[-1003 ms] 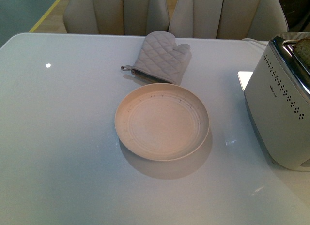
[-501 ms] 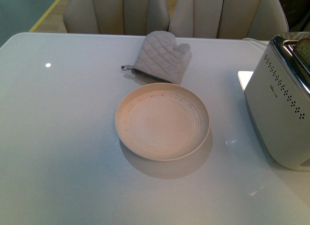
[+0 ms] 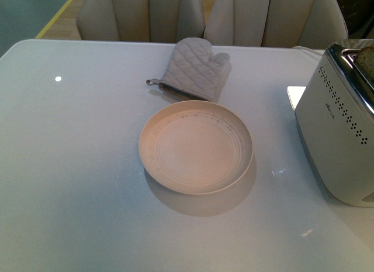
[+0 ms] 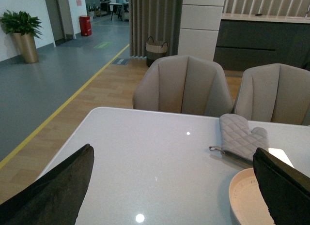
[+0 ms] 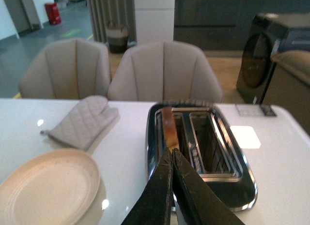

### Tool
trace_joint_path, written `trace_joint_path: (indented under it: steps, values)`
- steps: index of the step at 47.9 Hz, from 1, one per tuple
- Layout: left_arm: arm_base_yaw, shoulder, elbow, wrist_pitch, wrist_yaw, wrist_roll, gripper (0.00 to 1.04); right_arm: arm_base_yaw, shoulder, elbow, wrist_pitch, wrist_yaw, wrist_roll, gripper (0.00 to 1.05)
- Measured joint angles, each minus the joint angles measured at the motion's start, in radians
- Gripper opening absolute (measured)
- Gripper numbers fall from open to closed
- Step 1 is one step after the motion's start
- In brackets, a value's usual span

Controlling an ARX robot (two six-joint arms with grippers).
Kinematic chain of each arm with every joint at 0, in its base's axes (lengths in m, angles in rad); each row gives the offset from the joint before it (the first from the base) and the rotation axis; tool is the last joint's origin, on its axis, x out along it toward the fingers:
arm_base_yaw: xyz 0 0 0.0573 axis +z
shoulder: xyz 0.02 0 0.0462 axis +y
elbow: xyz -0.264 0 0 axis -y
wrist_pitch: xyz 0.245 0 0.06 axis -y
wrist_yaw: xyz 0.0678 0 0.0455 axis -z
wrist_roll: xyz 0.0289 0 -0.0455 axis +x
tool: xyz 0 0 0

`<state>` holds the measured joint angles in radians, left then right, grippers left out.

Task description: Put bread into toaster

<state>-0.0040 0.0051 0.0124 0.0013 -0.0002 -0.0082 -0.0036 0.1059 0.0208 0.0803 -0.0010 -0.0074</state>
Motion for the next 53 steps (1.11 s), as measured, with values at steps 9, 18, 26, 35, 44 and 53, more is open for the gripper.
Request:
trace_joint_path:
  steps: [9, 18, 26, 35, 44, 53]
  values:
    - [0.0, 0.0, 0.0, 0.0, 0.0, 0.0, 0.98, 0.0, -0.097, 0.0, -0.077, 0.001, 0.0, 0.02]
    - [0.0, 0.0, 0.0, 0.0, 0.0, 0.0, 0.98, 0.001, -0.099, 0.0, -0.079, 0.001, 0.0, 0.1]
    - [0.0, 0.0, 0.0, 0.0, 0.0, 0.0, 0.98, 0.001, -0.1, 0.0, -0.079, 0.001, 0.0, 0.4]
    - [0.0, 0.0, 0.0, 0.0, 0.0, 0.0, 0.98, 0.001, -0.1, 0.0, -0.079, 0.001, 0.0, 0.8]
    - [0.0, 0.0, 0.0, 0.0, 0.0, 0.0, 0.98, 0.001, -0.1, 0.0, -0.079, 0.002, 0.001, 0.96]
    - [0.0, 0.0, 0.0, 0.0, 0.0, 0.0, 0.98, 0.001, -0.1, 0.0, -0.079, 0.002, 0.001, 0.96]
